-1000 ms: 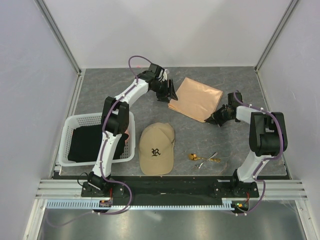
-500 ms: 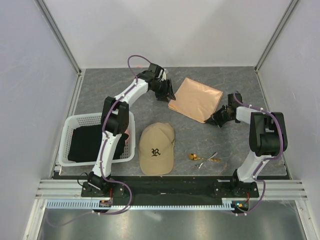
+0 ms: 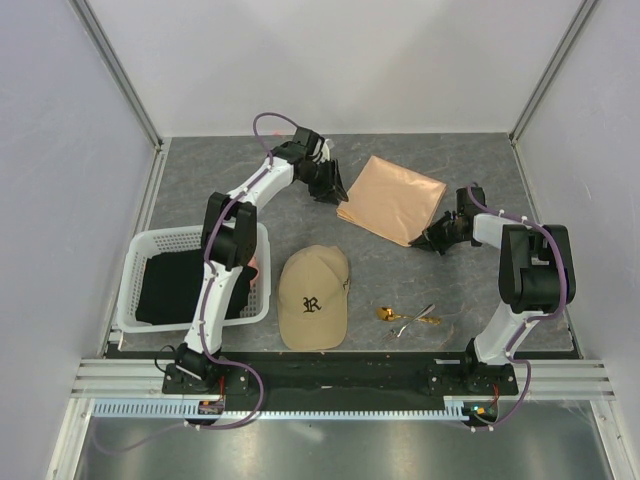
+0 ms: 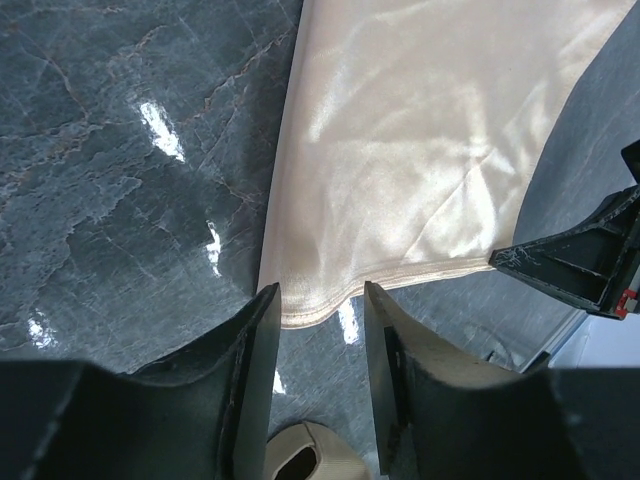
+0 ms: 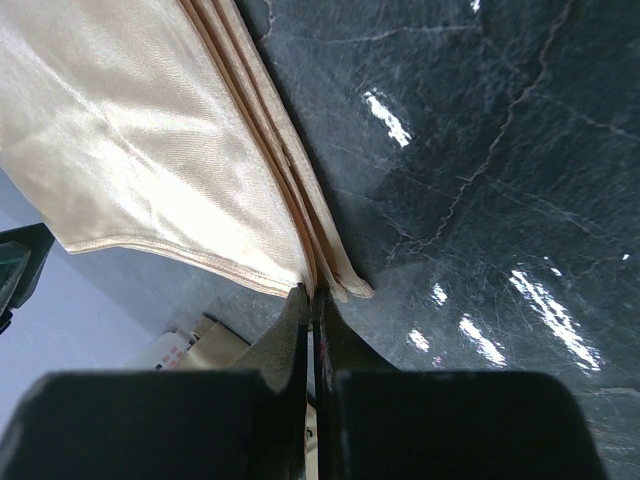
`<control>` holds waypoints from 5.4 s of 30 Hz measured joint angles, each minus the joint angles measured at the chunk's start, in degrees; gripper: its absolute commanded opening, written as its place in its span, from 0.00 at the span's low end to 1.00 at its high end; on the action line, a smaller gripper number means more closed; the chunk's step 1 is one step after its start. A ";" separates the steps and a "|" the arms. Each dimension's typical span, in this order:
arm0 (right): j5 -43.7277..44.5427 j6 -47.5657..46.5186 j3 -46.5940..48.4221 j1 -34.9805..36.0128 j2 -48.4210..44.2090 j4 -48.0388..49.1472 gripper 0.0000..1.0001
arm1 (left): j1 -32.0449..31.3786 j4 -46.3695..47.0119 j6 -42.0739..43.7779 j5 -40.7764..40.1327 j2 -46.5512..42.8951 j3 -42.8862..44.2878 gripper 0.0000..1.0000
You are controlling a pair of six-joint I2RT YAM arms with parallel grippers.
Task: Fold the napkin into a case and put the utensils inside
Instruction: Rotate the square-folded napkin at the center of the board.
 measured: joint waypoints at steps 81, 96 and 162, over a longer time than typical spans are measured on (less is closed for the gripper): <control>-2.80 -10.97 5.66 -2.99 1.07 -6.34 0.00 | 1.07 5.73 -6.47 6.38 -1.97 -8.46 0.08; -2.25 -11.08 3.93 -2.97 1.73 -5.62 0.31 | 0.85 -0.92 -2.69 4.70 -1.27 -4.87 0.50; -8.17 -14.93 51.04 -11.47 35.54 -4.20 0.13 | -0.52 -3.74 2.64 2.75 1.99 -3.65 0.13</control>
